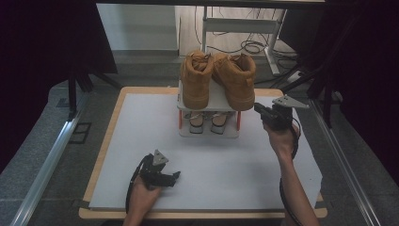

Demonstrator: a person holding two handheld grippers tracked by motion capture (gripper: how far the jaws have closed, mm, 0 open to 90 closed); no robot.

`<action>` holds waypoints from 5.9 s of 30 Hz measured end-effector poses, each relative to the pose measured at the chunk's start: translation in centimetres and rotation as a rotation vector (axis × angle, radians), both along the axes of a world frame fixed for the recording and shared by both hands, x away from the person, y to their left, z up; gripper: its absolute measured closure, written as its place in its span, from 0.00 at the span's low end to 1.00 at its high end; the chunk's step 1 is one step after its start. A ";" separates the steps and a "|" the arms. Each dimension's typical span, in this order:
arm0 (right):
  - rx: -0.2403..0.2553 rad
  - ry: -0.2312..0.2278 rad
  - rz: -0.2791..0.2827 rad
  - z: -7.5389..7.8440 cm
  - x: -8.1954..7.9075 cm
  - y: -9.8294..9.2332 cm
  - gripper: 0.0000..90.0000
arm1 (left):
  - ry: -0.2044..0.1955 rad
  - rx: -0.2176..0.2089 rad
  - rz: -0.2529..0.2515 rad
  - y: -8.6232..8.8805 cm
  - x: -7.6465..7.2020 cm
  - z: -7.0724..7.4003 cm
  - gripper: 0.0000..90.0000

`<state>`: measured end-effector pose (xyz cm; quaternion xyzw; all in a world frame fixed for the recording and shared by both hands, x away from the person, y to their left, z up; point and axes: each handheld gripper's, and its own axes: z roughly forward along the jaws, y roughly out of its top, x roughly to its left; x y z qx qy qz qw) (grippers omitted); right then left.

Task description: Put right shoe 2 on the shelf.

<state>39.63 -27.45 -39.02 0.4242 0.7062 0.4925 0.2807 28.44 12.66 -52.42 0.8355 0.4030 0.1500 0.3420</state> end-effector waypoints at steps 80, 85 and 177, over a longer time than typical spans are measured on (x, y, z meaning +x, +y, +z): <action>-0.018 -0.026 0.074 1.4 -0.2 3.4 0.95 | -0.001 0.004 -0.002 0.0 0.0 0.0 0.15; -0.022 -0.025 0.079 1.4 -0.6 3.0 0.89 | -0.002 0.004 -0.002 0.0 0.0 0.0 0.15; -0.193 0.138 0.122 -6.2 -7.7 -2.4 0.00 | -0.001 0.003 0.000 0.0 0.0 0.0 0.15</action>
